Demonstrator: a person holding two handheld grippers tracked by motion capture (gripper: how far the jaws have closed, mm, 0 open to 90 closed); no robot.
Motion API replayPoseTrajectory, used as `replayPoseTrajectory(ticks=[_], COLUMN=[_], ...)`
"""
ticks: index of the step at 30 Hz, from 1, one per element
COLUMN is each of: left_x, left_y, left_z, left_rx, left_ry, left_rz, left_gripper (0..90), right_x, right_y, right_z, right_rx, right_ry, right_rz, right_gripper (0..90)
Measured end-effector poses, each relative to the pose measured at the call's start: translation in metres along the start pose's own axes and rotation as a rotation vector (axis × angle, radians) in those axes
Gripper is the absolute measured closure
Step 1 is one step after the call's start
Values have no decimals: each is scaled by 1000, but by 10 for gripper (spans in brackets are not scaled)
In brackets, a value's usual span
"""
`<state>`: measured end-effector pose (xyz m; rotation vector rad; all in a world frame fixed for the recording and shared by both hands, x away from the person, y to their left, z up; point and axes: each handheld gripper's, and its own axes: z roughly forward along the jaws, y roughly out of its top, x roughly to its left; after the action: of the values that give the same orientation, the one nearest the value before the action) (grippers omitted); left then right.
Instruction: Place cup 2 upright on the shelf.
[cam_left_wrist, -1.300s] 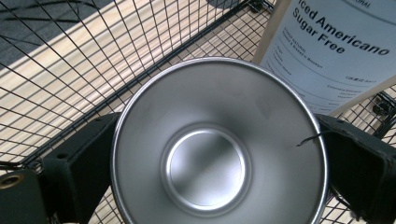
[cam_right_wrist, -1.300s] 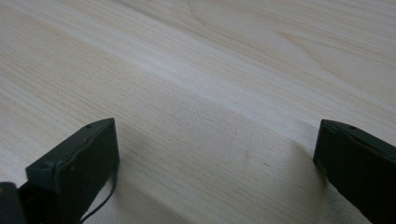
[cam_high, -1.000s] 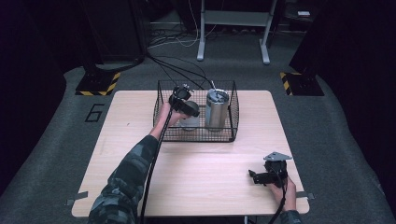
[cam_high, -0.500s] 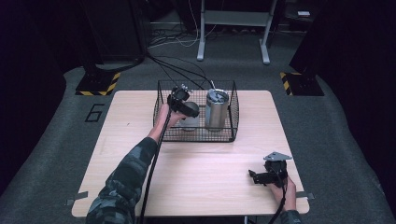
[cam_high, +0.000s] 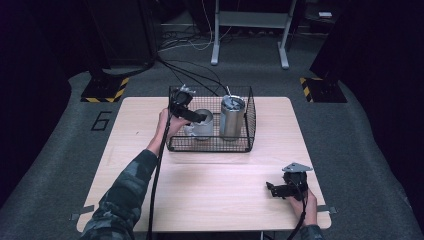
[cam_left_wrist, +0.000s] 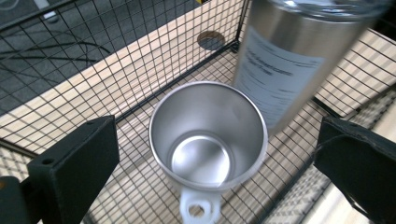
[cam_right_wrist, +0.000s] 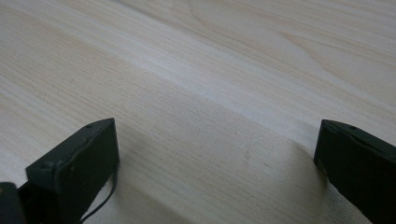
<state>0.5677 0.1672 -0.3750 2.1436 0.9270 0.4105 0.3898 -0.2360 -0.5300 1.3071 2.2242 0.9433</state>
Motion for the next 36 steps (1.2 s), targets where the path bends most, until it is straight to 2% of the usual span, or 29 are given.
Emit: replayPoseTrajectory(ticks=[7, 11, 14, 16, 23, 25, 29, 30, 32, 33, 36], left_x=[-14, -26, -32, -36, -50, -55, -60, -64, -67, -68, -71], left_y=[-10, -18, -24, -29, -52, -60, -72, -81, -92, -97, -114], left_z=[-23, -42, -53, -58, -73, -78, -85, -88, -90, -91, -91], left_rx=[-25, -47, -55, -59, -57, -73, -61, -61, -56, -40, -25], left_ry=[-7, -7, -20, -11, 0, -7, -14, -7, -8, -5, 5], left_rz=[37, 78, 86, 99, 152, 147, 165, 172, 169, 182, 178], left_gripper=[2, 2, 2, 2, 2, 1, 2, 2, 2, 2, 2], right_x=[0, 0, 0, 0, 0, 0, 0, 0, 0, 0, 0], right_y=[0, 0, 0, 0, 0, 0, 0, 0, 0, 0, 0], right_z=[0, 0, 0, 0, 0, 0, 0, 0, 0, 0, 0], right_rx=[0, 0, -3, -2, -3, -2, -2, -3, -3, -3, -3], right_ry=[2, 2, 1, 1, 1, 1, 1, 1, 0, 1, 0], right_rz=[-1, -3, -5, -6, -5, -5, -5, -6, -5, -5, -6], right_gripper=[0, 0, 0, 0, 0, 0, 0, 0, 0, 0, 0])
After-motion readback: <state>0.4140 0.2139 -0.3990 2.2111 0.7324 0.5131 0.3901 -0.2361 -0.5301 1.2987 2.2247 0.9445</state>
